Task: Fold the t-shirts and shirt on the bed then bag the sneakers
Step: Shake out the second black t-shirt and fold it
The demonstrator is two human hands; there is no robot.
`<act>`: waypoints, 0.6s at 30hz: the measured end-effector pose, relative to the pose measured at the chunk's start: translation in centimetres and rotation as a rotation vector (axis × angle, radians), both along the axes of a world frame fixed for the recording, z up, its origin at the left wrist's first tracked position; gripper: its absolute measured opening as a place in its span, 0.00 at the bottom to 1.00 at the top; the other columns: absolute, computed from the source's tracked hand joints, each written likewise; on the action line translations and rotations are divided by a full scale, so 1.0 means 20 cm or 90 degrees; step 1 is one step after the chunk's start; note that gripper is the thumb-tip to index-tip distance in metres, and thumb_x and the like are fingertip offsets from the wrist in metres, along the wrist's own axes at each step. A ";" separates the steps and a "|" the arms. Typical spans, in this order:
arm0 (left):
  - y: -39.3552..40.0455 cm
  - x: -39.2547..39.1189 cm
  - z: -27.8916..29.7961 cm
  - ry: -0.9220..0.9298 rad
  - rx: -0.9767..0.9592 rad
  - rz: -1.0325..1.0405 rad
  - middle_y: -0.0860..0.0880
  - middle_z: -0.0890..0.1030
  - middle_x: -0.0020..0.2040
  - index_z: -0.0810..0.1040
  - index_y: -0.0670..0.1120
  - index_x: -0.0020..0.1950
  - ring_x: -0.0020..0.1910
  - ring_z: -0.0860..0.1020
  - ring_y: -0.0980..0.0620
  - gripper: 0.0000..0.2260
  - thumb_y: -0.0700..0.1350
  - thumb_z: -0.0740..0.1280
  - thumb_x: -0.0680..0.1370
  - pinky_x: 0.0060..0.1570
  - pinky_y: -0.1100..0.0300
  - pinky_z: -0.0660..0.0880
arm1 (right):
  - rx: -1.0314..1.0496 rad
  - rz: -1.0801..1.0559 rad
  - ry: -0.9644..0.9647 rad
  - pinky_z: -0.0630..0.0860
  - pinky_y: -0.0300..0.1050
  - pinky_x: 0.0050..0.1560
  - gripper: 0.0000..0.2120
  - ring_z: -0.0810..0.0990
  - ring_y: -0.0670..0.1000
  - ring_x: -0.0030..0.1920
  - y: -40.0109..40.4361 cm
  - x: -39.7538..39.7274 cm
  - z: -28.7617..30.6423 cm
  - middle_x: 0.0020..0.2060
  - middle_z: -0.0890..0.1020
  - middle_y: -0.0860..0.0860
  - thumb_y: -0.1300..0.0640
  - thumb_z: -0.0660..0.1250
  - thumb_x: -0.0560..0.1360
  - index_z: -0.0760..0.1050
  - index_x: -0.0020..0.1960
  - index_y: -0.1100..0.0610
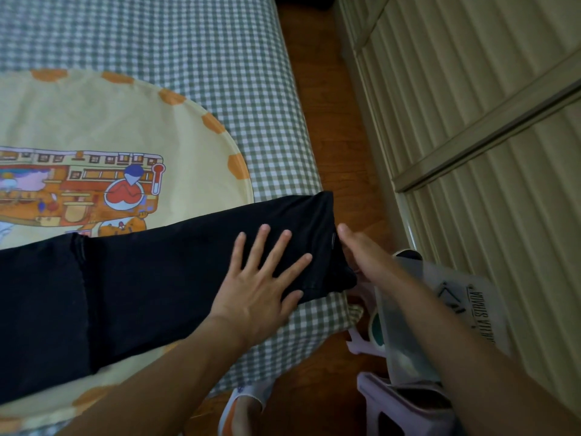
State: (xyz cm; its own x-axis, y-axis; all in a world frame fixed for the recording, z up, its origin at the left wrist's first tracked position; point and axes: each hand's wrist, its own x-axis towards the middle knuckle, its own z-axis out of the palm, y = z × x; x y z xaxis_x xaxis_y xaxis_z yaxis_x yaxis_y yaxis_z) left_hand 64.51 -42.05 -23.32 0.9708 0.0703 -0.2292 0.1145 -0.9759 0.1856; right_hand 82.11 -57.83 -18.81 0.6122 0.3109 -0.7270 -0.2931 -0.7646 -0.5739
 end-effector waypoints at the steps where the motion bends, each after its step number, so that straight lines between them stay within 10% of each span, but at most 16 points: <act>1: -0.02 0.02 0.00 0.003 0.002 -0.002 0.45 0.39 0.83 0.41 0.62 0.82 0.79 0.32 0.36 0.28 0.66 0.41 0.83 0.75 0.30 0.39 | -0.032 0.014 -0.003 0.77 0.46 0.55 0.26 0.82 0.43 0.50 -0.03 -0.03 -0.01 0.49 0.83 0.43 0.27 0.56 0.76 0.78 0.54 0.46; 7: -0.08 0.10 0.05 0.087 -0.004 0.035 0.46 0.30 0.81 0.32 0.62 0.80 0.77 0.27 0.36 0.28 0.65 0.39 0.82 0.72 0.30 0.33 | -0.017 -0.179 0.039 0.81 0.59 0.59 0.44 0.85 0.51 0.49 -0.11 -0.18 -0.07 0.47 0.86 0.47 0.19 0.72 0.52 0.81 0.55 0.50; 15: -0.01 0.07 0.10 0.011 -0.138 0.040 0.48 0.44 0.84 0.52 0.63 0.81 0.81 0.36 0.42 0.27 0.66 0.44 0.82 0.77 0.37 0.36 | 0.072 -0.295 -0.133 0.83 0.53 0.53 0.04 0.86 0.51 0.49 0.10 -0.32 -0.09 0.44 0.87 0.49 0.53 0.72 0.77 0.83 0.51 0.52; 18: 0.15 -0.10 0.05 -0.082 -0.114 0.186 0.47 0.49 0.84 0.53 0.60 0.82 0.82 0.41 0.44 0.27 0.63 0.44 0.83 0.79 0.44 0.38 | 0.116 -0.358 -0.070 0.81 0.56 0.59 0.07 0.85 0.51 0.52 0.06 -0.32 -0.13 0.48 0.87 0.50 0.55 0.68 0.81 0.83 0.54 0.54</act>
